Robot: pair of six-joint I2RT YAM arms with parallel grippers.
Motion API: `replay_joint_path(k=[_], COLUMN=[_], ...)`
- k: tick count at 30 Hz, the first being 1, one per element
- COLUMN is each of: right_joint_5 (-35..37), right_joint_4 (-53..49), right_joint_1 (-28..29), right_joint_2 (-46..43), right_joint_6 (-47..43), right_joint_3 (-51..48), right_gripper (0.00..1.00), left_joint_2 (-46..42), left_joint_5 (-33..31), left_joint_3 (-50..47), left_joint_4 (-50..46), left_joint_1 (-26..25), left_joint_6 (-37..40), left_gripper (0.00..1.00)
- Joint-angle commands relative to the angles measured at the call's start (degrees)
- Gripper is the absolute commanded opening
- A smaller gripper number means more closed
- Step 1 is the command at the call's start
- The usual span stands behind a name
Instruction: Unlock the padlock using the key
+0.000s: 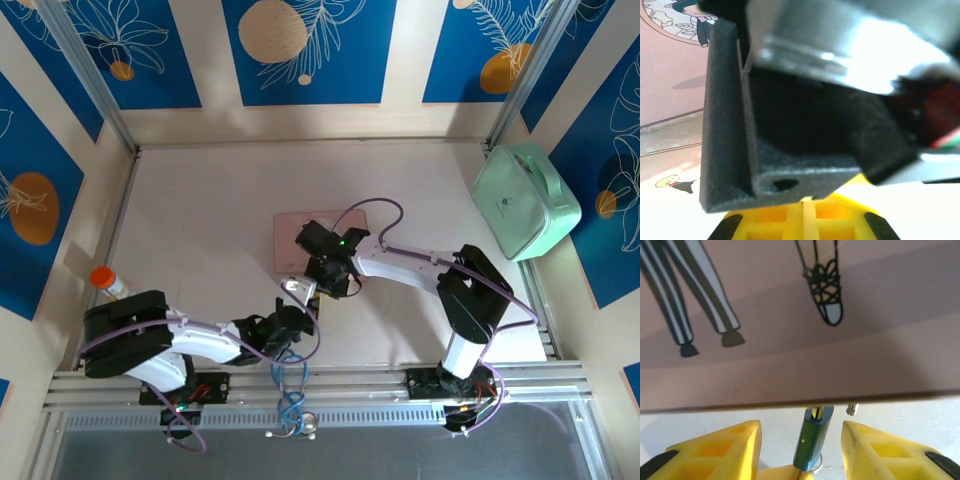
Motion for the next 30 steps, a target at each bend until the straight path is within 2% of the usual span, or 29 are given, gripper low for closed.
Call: replay_joint_path(k=[1,18,19,20,23,26,30], right_joint_5=[-1.4,-1.9,-1.8,-1.7,-0.9,-0.9,-4.5], right_joint_4=[-3.2,-2.8,-2.9,-3.0,-3.6,-1.6,8.7], right_joint_1=[-0.1,0.1,0.1,0.2,0.3,0.6,0.0], right_joint_2=[1.4,1.9,2.0,2.1,1.9,1.0,-0.7], right_joint_6=[0.9,1.2,1.2,1.0,0.1,-1.4,-5.7], right_joint_3=[1.2,-0.1,-0.1,-0.1,0.0,-1.4,-6.8], right_gripper=[0.41,0.01,0.00,0.00,0.00,0.00,0.00], left_joint_2=[0.3,0.3,-0.1,-0.6,-2.9,-7.4,-16.5], left_joint_5=[0.4,0.9,0.6,-0.1,-2.0,-4.5,-7.2], left_joint_3=[-0.5,0.0,0.3,0.5,-0.6,-2.6,-3.2], left_joint_4=[3.0,2.4,1.2,-0.1,-1.6,-4.3,-15.0], left_joint_1=[-0.3,-0.2,-0.3,-0.3,-0.2,-0.2,0.1], left_joint_6=[-0.4,-0.6,-0.9,-1.6,-3.4,-6.2,-11.6], left_gripper=[0.00,0.00,0.11,0.25,0.49,0.62,0.66])
